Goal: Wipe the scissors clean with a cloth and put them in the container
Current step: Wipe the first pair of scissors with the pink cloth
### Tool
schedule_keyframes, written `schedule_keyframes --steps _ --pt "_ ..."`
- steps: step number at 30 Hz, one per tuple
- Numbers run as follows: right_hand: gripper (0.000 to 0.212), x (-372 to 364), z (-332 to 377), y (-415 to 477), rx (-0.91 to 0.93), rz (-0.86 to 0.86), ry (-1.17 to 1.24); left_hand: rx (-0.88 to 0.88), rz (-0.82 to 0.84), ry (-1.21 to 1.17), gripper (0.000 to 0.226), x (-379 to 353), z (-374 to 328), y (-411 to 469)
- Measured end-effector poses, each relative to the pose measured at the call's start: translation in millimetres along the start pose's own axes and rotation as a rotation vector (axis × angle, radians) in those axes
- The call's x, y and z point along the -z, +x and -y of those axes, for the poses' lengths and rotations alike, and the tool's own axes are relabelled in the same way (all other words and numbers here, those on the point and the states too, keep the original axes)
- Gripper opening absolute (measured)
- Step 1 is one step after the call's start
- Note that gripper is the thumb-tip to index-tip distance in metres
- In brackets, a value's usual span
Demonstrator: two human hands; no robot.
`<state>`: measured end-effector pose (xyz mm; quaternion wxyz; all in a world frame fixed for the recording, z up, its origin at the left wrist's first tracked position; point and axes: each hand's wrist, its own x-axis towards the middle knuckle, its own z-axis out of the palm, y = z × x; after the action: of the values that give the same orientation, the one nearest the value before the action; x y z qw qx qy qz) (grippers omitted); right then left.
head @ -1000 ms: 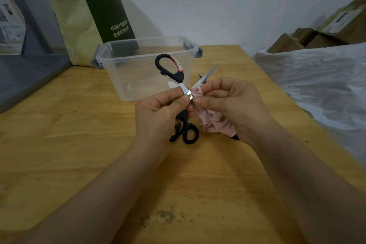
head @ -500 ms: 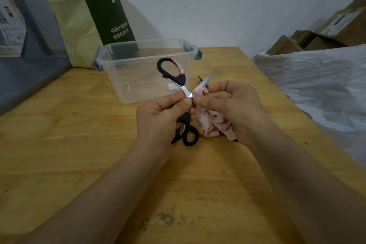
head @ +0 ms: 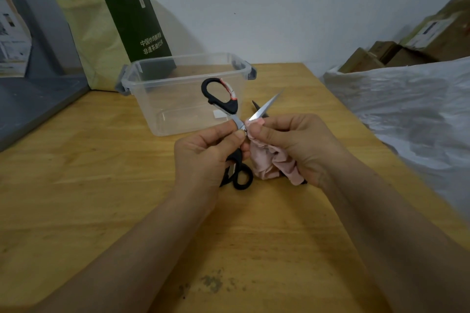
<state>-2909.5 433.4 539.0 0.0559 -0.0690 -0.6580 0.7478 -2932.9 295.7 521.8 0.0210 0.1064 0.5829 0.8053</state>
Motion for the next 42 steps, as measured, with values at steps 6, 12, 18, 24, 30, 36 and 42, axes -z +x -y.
schedule_keyframes --steps 6,12,18,24,30,36,42 --pt "0.014 -9.5 -2.4 -0.2 0.009 -0.031 0.098 0.002 -0.016 0.009 0.02 -1.9 -1.4 -0.6" --pt "0.02 -10.3 -3.4 2.9 0.051 -0.123 0.106 0.008 -0.017 -0.022 0.018 -4.4 -1.1 -0.1" --pt "0.014 -12.8 -15.4 7.6 0.126 -0.102 -0.175 0.012 -0.036 0.039 0.033 0.9 1.3 2.9" --pt "0.02 -10.0 -4.4 5.7 0.073 -0.245 0.023 0.012 -0.007 0.034 0.034 -3.7 1.0 1.8" --pt "0.012 -14.0 -12.8 4.6 0.077 -0.108 -0.155 0.027 -0.043 0.047 0.025 0.2 1.2 2.8" --pt "0.017 -5.3 -5.3 7.4 0.066 -0.234 -0.017 0.024 -0.03 0.069 0.04 -3.0 2.4 2.4" --pt "0.01 -11.0 -11.1 7.2 0.096 -0.148 -0.129 0.017 -0.034 0.066 0.03 -0.4 2.3 3.0"
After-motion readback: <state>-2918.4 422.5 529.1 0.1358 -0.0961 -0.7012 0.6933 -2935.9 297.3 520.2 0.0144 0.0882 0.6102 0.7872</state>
